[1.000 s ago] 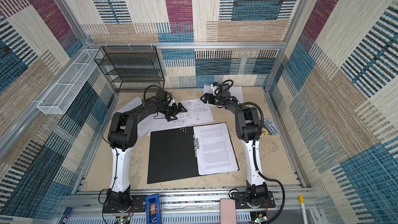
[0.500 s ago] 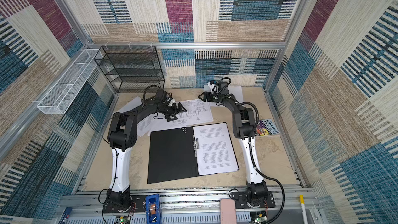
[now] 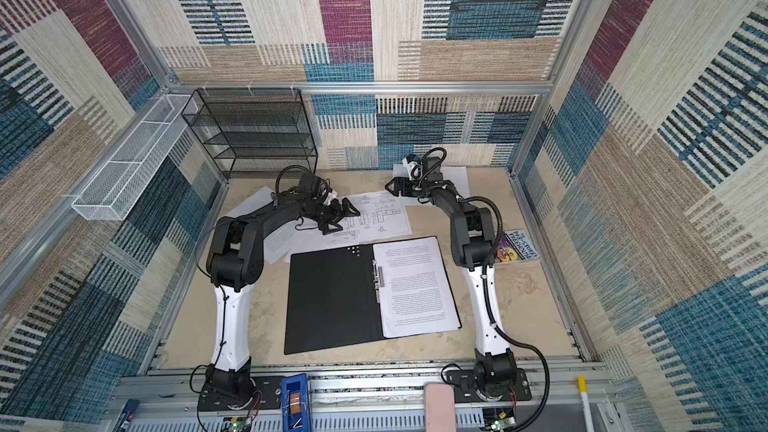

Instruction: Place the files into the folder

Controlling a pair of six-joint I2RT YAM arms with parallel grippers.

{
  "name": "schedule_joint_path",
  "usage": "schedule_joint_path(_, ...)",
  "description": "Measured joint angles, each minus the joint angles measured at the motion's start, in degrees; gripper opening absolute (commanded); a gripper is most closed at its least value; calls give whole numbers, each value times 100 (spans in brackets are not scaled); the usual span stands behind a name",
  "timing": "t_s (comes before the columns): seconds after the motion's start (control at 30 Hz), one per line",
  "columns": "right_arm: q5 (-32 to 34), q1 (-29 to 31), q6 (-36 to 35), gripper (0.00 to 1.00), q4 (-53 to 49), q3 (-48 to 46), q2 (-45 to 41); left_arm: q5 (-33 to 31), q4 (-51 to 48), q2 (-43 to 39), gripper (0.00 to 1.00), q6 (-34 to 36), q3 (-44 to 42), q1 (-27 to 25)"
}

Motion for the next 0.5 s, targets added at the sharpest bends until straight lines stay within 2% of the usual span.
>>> schedule_joint_path(0.13,-2,-9,9,88,-105,413,275,28,28,0,98,-2,-17,7)
schedule_joint_path(0.3,-57,-13,-4,88,-151,428,396,68,39,0,98,-4,-26,22)
schedule_joint_path(0.5,-216,20,-4,83,-175,435,400,136,55,13,98,-17,-31,44)
